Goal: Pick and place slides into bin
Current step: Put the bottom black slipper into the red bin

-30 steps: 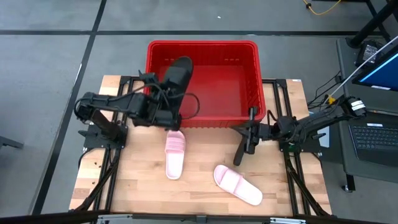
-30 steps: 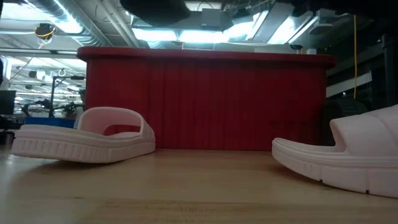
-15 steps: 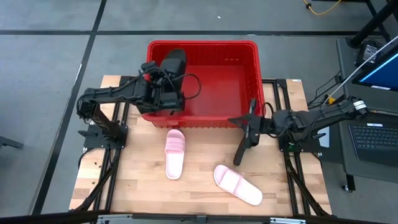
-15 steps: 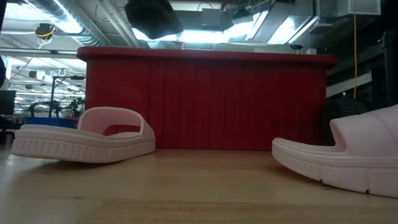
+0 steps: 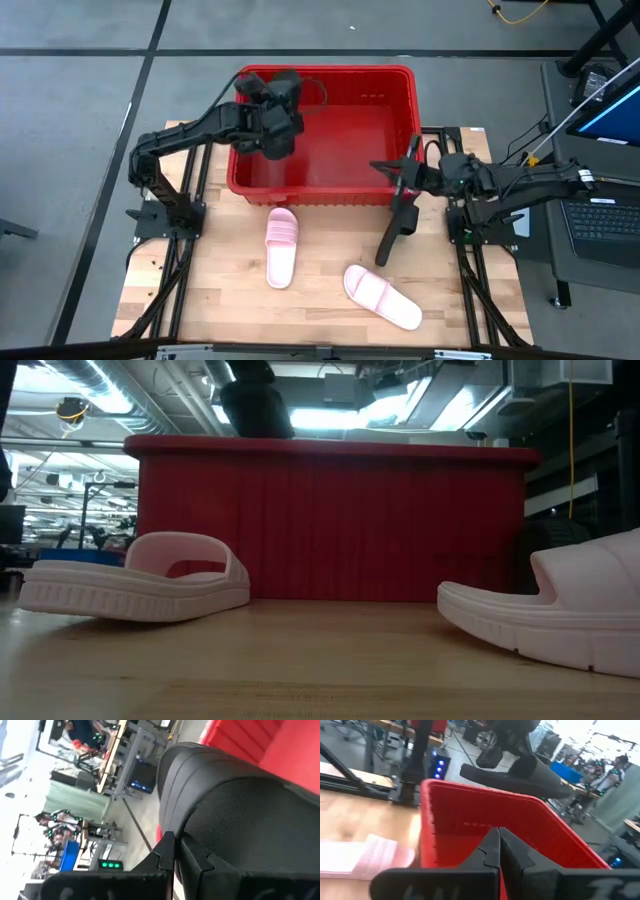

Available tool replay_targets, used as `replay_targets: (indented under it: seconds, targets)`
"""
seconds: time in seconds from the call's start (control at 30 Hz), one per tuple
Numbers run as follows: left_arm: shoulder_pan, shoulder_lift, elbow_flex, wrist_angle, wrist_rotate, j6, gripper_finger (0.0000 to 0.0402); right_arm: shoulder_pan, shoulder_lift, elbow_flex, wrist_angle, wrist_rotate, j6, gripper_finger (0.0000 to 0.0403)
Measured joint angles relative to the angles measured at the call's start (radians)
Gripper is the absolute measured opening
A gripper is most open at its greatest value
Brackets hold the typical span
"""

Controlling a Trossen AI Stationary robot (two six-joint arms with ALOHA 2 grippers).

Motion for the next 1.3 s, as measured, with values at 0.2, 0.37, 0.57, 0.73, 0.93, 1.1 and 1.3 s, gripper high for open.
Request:
replay_targets:
  seconds: [0.2, 0.37, 0.57, 0.73, 0.93, 1.1, 1.3]
  targets:
    - [0.090, 0.013, 0.000, 0.110, 0.080, 0.090, 0.0003, -0.054, 0.000, 0.030, -0.036, -0.002, -0.006, 0.0006]
    - [0.160, 0.046, 0.000, 0.217, 0.175, 0.218, 0.0003, -0.060, 0.000, 0.095, -0.143, -0.002, -0.003, 0.0006]
    - [0.253, 0.111, 0.000, 0.221, 0.197, 0.247, 0.0003, -0.060, -0.001, 0.134, -0.211, -0.003, -0.002, 0.0006]
    - [0.306, 0.177, 0.000, 0.216, 0.276, 0.239, 0.0003, -0.060, -0.008, 0.133, -0.247, -0.003, -0.002, 0.0006]
    - [0.308, 0.236, 0.000, 0.167, 0.291, 0.247, 0.0003, -0.060, -0.010, 0.133, -0.275, -0.003, 0.008, 0.0006]
    - [0.309, 0.243, -0.018, 0.140, 0.289, 0.220, 0.0003, -0.060, -0.010, 0.132, -0.279, -0.003, 0.010, 0.0006]
    - [0.309, 0.207, -0.160, 0.143, 0.273, 0.181, 0.0003, -0.060, -0.010, 0.132, -0.279, -0.002, 0.010, 0.0006]
